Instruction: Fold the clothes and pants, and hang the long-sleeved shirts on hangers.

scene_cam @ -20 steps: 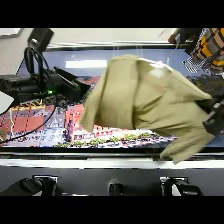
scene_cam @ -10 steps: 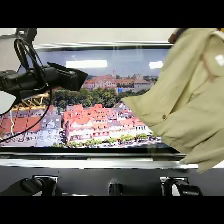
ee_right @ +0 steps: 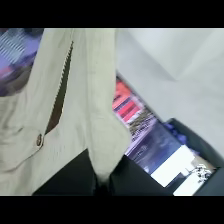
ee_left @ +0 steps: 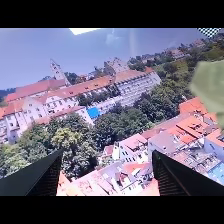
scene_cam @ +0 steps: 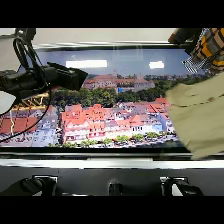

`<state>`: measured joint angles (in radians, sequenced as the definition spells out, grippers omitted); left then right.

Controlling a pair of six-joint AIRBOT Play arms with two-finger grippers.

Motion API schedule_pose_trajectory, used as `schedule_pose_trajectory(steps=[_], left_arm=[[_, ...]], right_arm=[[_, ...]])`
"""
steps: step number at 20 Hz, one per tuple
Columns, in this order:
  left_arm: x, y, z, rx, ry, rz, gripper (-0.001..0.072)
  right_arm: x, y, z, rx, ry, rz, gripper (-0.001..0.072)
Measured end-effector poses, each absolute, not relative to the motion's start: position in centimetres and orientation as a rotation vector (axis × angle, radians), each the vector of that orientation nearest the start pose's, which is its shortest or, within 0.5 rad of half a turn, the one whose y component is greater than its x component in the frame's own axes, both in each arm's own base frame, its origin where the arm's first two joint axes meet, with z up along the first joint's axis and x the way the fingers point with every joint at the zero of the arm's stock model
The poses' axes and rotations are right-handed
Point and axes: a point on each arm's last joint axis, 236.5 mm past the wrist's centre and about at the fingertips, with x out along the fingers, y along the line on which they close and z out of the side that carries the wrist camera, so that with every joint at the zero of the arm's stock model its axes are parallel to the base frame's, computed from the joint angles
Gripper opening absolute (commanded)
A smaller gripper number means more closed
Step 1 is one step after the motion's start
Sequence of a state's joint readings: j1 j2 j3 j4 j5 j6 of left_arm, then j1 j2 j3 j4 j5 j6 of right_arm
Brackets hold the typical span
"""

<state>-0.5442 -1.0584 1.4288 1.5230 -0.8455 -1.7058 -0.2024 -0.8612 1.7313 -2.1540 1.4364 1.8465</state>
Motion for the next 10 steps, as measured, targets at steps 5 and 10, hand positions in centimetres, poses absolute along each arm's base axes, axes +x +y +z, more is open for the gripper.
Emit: schedule_pose_trajectory(steps=[5, 10], left_arm=[[38.0, -24.0, 26.0, -0.037, 0.522, -0.526, 0.0631], [38.5, -24.3, 25.1, -0.033, 0.543, -0.524, 0.0631]], right_arm=[[23.3, -24.9, 42.0, 0.108, 0.342, -1.042, 0.0033], [21.6, -30.1, 44.5, 0.127, 0.209, -1.192, 0.0034]])
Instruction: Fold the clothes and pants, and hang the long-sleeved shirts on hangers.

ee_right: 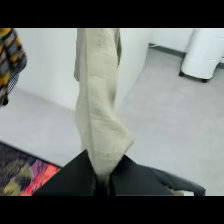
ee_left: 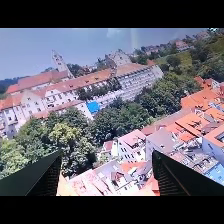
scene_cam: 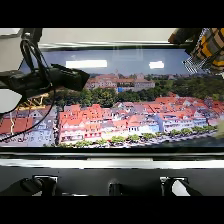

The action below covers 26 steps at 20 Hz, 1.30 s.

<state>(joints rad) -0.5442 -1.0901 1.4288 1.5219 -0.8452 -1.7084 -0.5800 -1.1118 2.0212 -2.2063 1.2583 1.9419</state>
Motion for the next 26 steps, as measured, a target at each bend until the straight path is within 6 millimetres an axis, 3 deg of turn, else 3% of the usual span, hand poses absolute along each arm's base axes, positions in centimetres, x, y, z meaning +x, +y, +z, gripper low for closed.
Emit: schedule_pose_trajectory(steps=[3, 9, 17, 23, 24, 26], left_arm=[[38.8, -24.6, 24.3, -0.032, 0.560, -0.524, 0.0631], [39.0, -25.5, 23.0, -0.049, 0.596, -0.540, 0.0631], [38.6, -27.0, 22.0, -0.046, 0.623, -0.569, 0.0631], [38.4, -27.8, 21.3, -0.041, 0.639, -0.582, 0.0631], [38.4, -27.9, 21.3, -0.041, 0.642, -0.585, 0.0631], [38.2, -28.2, 21.1, -0.038, 0.645, -0.591, 0.0631]], right_arm=[[21.2, -32.3, 45.6, 0.137, 0.124, -1.237, 0.0033], [20.6, -34.7, 48.2, 0.150, -0.051, -1.266, 0.0033], [16.5, -38.6, 49.2, 0.169, -0.171, -1.378, 0.0034], [14.6, -41.0, 48.2, 0.211, -0.194, -1.424, 0.0043], [14.5, -41.2, 48.2, 0.214, -0.196, -1.425, 0.0092], [14.5, -41.2, 48.4, 0.216, -0.207, -1.416, 0.0408]])
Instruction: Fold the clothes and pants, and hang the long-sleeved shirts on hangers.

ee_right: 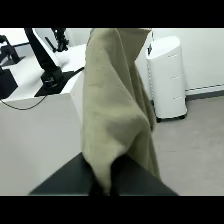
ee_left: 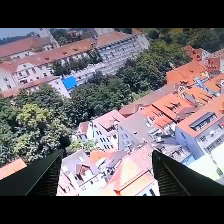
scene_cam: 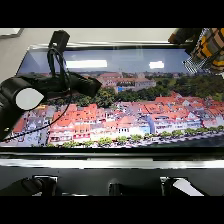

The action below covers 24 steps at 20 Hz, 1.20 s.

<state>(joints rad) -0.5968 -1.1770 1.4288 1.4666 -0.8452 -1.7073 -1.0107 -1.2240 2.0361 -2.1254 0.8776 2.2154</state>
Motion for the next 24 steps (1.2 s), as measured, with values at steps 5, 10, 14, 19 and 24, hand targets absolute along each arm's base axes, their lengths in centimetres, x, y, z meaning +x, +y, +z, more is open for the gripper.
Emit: schedule_pose_trajectory(steps=[5, 10, 14, 19, 24], left_arm=[[38.1, -28.5, 21.1, -0.036, 0.647, -0.598, 0.0632], [38.3, -27.8, 21.5, -0.042, 0.636, -0.584, 0.0474], [38.4, -26.4, 23.1, -0.053, 0.599, -0.564, 0.0026], [38.5, -22.9, 25.3, -0.054, 0.556, -0.503, 0.0025], [36.4, -17.8, 23.0, 0.052, 0.650, -0.400, 0.0023]], right_arm=[[12.7, -39.1, 49.4, 0.219, -0.209, -1.428, 0.0420], [9.2, -32.5, 56.4, 0.110, -0.405, -1.374, 0.0112], [13.9, -27.2, 61.2, 0.152, -0.600, -1.012, 0.0036], [34.4, -17.8, 53.4, 0.266, -0.194, -0.328, 0.0035], [44.7, -1.2, 33.9, 0.016, 0.480, 0.075, 0.0035]])
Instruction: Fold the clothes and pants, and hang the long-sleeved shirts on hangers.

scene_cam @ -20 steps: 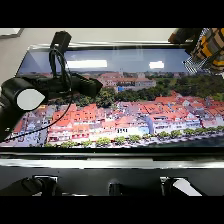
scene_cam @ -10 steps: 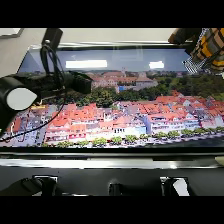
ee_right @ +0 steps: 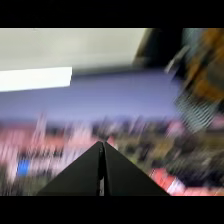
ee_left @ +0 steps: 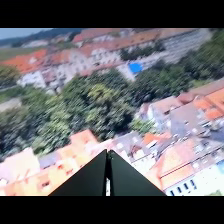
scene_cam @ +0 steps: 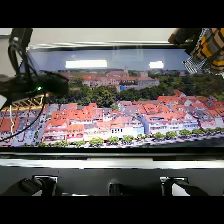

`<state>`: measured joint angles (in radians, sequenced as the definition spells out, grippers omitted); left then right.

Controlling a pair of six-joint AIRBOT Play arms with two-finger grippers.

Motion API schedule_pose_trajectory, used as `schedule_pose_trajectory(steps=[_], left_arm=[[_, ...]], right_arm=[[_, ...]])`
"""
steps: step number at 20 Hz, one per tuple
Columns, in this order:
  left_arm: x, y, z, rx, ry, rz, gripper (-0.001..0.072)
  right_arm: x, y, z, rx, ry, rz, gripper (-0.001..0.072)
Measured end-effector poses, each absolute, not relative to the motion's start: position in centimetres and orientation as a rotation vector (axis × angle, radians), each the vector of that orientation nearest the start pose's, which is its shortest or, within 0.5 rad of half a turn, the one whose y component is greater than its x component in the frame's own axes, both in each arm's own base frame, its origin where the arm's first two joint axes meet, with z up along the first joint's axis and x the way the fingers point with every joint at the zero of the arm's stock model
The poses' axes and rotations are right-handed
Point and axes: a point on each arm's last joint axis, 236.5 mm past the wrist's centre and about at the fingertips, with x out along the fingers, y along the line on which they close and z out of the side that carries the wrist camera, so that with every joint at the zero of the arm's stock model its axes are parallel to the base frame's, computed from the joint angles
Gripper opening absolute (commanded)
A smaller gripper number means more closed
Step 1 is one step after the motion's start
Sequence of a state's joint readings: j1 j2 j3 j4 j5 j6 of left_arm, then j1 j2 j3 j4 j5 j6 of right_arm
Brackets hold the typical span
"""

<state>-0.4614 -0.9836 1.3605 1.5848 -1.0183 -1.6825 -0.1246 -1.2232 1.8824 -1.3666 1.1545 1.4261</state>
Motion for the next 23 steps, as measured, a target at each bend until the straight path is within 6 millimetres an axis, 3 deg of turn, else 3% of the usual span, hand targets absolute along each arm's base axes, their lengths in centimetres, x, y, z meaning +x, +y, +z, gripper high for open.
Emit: schedule_pose_trajectory(steps=[2, 3, 6, 8, 12, 23], left_arm=[[35.3, -15.3, 20.6, 0.073, 0.708, -0.352, 0.0024], [34.8, -13.9, 19.4, 0.075, 0.733, -0.322, 0.0024], [34.0, -10.5, 16.8, 0.061, 0.789, -0.246, 0.0030], [34.0, -9.1, 16.3, 0.054, 0.794, -0.212, 0.0034], [34.4, -8.1, 16.3, 0.044, 0.769, -0.190, 0.0034], [34.7, -7.8, 16.3, 0.039, 0.758, -0.183, 0.0034]], right_arm=[[43.6, 2.8, 26.1, -0.077, 0.703, 0.170, 0.0035], [42.4, 3.7, 22.4, -0.116, 0.806, 0.193, 0.0036], [38.5, 5.2, 15.4, -0.164, 0.984, 0.244, 0.0039], [36.4, 5.3, 13.0, -0.176, 1.045, 0.249, 0.0039], [34.4, 5.4, 10.8, -0.178, 1.115, 0.257, 0.0039], [33.7, 5.4, 10.1, -0.181, 1.139, 0.258, 0.0039]])
